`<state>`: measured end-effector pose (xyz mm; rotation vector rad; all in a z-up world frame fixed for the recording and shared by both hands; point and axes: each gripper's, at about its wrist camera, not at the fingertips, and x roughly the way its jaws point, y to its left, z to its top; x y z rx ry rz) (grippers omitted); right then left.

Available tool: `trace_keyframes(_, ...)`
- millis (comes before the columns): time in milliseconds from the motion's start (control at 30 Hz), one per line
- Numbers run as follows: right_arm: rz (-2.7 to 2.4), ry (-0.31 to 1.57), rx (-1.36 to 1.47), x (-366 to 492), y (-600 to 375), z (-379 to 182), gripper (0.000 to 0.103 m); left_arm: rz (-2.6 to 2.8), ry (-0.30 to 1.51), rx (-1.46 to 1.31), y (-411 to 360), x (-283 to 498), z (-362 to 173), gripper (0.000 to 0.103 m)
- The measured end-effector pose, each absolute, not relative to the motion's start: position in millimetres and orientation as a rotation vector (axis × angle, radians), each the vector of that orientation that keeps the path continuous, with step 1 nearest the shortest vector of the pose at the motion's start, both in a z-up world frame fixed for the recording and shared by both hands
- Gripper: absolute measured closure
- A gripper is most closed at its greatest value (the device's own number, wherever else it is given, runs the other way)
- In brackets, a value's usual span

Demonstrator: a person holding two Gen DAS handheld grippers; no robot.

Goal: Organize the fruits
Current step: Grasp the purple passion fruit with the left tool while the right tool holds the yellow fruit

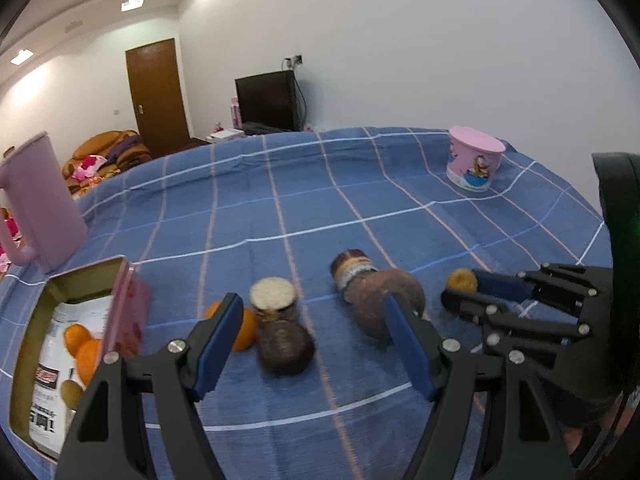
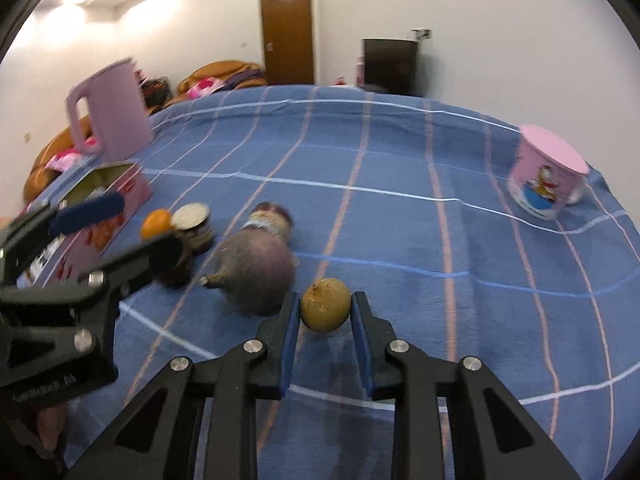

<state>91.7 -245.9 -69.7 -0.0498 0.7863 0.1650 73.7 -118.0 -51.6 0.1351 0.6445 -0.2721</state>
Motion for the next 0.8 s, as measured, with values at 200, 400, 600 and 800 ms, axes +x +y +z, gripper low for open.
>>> trace_keyframes(200, 0.095, 0.779, 0.012, 93, -269, -68, 0.076, -0.313, 0.655, 0.141, -141, 78, -53, 0.027)
trace_keyframes(400, 0.063, 0.76, 0.072, 89, -291, -65, 0.075, -0.36, 0.697, 0.152, -165, 87, -58, 0.027)
trace_keyframes(600, 0.044, 0.755, 0.119, 88, -301, -64, 0.075, -0.393, 0.734, 0.142, -176, 97, -64, 0.032)
trace_keyframes(800, 0.033, 0.755, 0.172, 88, -312, -66, 0.075, -0.424, 0.756, 0.122, -181, 103, -69, 0.03)
